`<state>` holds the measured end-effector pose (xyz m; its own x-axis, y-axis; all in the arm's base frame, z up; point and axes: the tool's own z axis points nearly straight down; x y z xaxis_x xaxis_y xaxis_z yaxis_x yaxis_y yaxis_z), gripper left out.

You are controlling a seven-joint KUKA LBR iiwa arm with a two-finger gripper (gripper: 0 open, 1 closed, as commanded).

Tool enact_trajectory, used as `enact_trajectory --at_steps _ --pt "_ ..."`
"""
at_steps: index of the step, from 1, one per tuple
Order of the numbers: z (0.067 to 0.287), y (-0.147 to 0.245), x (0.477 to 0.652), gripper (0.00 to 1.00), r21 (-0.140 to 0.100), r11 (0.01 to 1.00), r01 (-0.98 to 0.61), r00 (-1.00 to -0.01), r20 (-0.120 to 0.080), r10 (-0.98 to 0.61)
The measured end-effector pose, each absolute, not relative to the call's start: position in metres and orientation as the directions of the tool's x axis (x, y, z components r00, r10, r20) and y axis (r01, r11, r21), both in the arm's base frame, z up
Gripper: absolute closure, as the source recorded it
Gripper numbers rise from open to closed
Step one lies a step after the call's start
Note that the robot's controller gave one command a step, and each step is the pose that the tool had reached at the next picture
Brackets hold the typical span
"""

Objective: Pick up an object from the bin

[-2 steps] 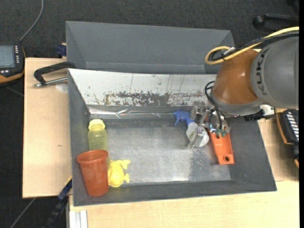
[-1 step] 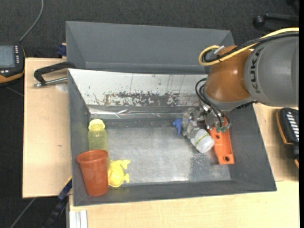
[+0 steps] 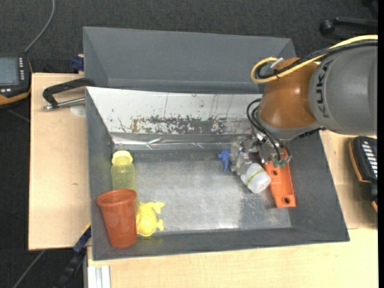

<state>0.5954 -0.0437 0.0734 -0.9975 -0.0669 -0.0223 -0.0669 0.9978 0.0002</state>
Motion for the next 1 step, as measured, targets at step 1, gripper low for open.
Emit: enact_trajectory --at_steps 1 --pt "0.1029 -0.0508 0.5941 1.0 0.0 0.987 -0.158 -0.987 -0.016 -0.158"
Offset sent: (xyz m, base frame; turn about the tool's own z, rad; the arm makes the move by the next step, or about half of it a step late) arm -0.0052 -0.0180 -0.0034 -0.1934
